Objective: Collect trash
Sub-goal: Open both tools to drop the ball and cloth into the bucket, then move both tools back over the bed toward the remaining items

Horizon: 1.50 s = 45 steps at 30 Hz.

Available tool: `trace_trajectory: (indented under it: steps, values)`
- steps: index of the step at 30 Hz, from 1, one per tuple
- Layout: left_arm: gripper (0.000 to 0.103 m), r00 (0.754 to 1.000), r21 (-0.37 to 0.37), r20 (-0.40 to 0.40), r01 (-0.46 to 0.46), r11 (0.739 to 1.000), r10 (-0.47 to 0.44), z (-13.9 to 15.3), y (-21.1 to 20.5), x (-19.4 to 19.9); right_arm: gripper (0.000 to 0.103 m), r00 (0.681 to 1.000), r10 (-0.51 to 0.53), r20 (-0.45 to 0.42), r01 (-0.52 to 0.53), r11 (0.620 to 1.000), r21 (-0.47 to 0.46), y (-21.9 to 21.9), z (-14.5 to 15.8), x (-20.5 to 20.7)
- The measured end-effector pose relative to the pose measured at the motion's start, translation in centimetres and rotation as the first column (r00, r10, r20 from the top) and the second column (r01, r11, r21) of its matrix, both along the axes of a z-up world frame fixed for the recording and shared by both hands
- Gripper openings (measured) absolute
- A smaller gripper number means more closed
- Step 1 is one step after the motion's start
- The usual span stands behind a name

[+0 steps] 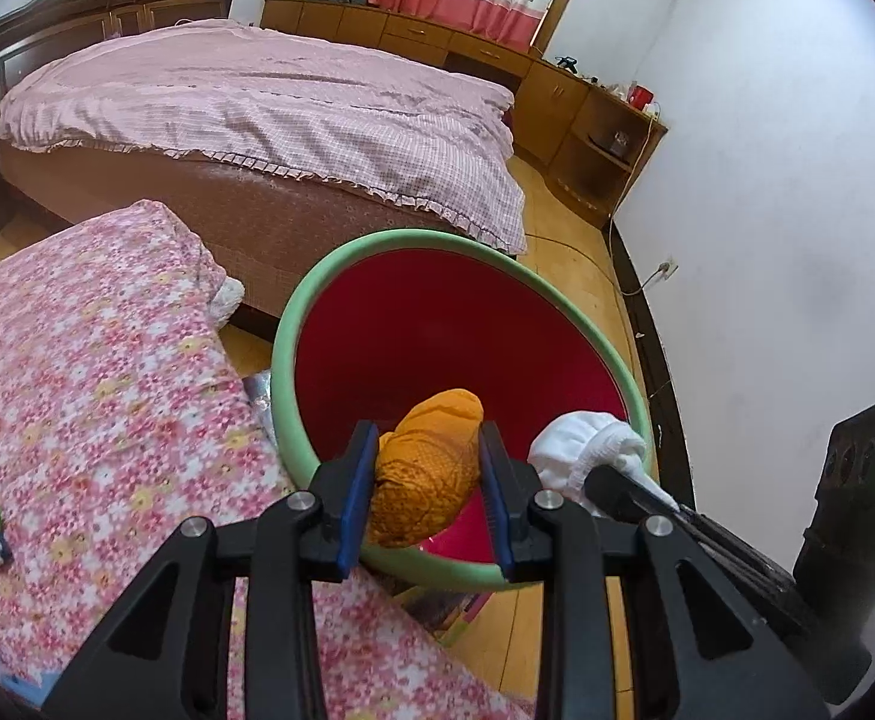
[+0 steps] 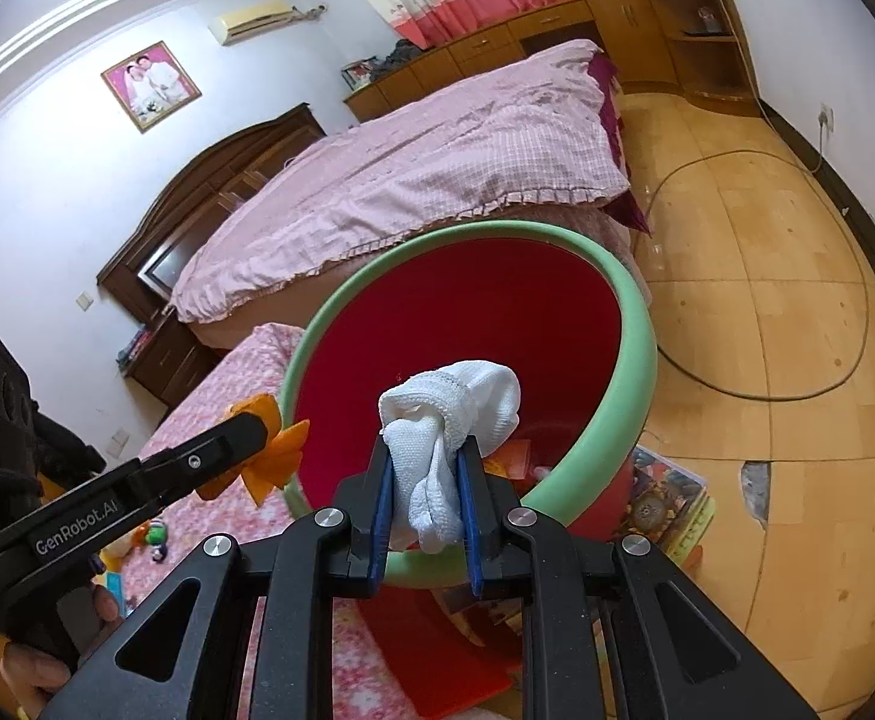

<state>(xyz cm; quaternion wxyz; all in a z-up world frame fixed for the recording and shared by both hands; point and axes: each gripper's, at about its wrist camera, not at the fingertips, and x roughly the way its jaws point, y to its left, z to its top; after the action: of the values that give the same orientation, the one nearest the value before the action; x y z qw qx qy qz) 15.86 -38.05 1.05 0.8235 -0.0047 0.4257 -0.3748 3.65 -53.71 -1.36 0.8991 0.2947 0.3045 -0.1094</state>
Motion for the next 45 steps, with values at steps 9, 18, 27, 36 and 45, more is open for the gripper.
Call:
trace_trajectory:
  steps: [9, 18, 27, 36, 45]
  values:
    - [0.048, 1.0, 0.008, -0.001, -0.013, 1.0, 0.013, -0.4, -0.5, 0.8, 0.023, 1.0, -0.001, -0.017, 0.001, 1.0, 0.013, -0.9, -1.0, 1.2]
    - [0.048, 0.998, 0.007, -0.006, -0.056, 0.998, 0.056, 0.0, 1.8, 0.2, 0.043, 1.0, -0.005, -0.006, 0.005, 1.0, 0.024, -0.8, -0.9, 1.4]
    - [0.048, 0.986, -0.014, 0.021, -0.163, 0.986, 0.164, 1.7, 7.2, -1.1, 0.048, 1.0, 0.014, 0.015, -0.014, 1.0, 0.0, 1.4, 0.2, 0.4]
    - [0.048, 0.961, 0.027, 0.051, -0.274, 0.961, 0.272, 2.2, 13.3, -2.1, 0.049, 0.998, 0.04, 0.05, -0.039, 0.999, -0.015, 4.2, 1.6, -1.2]
    - [0.049, 0.922, 0.057, 0.026, -0.386, 0.921, 0.385, 1.1, 19.7, -2.4, 0.05, 0.994, 0.099, 0.052, -0.098, 0.995, -0.031, 7.6, 2.4, -1.7]
